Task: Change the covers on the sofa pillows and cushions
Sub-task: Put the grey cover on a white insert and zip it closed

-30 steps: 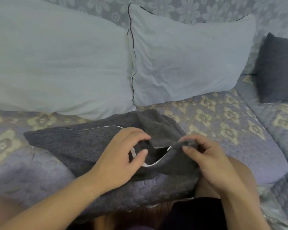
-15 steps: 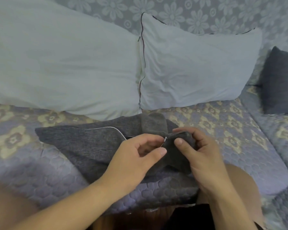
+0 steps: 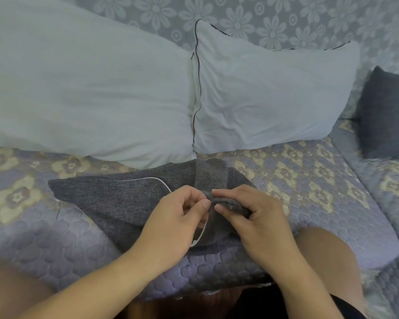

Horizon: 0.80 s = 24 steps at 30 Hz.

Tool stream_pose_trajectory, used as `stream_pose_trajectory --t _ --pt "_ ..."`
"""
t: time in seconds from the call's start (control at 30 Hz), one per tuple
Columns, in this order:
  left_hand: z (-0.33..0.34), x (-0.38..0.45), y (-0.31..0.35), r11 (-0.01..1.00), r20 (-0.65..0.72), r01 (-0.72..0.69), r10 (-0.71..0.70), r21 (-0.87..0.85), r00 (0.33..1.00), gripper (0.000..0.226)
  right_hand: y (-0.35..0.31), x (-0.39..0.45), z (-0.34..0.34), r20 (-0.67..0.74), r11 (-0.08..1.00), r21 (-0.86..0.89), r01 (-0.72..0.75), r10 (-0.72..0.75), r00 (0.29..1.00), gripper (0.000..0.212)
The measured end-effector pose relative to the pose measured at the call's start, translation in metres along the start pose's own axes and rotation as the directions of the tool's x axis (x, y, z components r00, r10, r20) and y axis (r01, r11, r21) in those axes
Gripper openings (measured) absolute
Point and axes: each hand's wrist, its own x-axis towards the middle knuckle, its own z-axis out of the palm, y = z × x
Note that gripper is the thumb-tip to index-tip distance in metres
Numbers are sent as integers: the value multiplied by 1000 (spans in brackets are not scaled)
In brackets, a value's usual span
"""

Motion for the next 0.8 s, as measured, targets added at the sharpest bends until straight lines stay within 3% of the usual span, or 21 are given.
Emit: stream_pose_trajectory --t 0.2,0.33,0.43,0.53,0.6,0.67,0.73,0.8 --pt "7 -3 2 998 -65 -2 -2 -63 998 21 -1 2 7 -93 965 -196 172 -193 977 26" --pt "12 0 4 947 -57 122 -145 -298 988 26 1 -1 12 -168 941 -252 225 -272 948 28" --pt "8 6 3 973 -57 124 -137 -195 989 22 -3 -3 9 -265 974 -180 138 -183 947 17" --pt "-4 22 -5 988 -155 153 -153 -14 976 23 -16 1 -1 -376 1000 -15 -14 7 926 13" --pt "-13 35 -11 978 -206 179 -154 109 966 19 -20 8 -15 -455 986 122 -111 155 877 18" --pt "-23 47 -13 963 -256 207 -160 171 953 18 -14 14 -32 -569 967 185 -174 250 784 26" --pt "-29 52 -11 962 -284 196 -137 191 949 19 0 21 -51 -651 949 151 -276 306 695 19" --pt "-30 48 -5 957 -272 130 -57 260 961 19 18 24 -66 -622 892 5 -453 357 697 15"
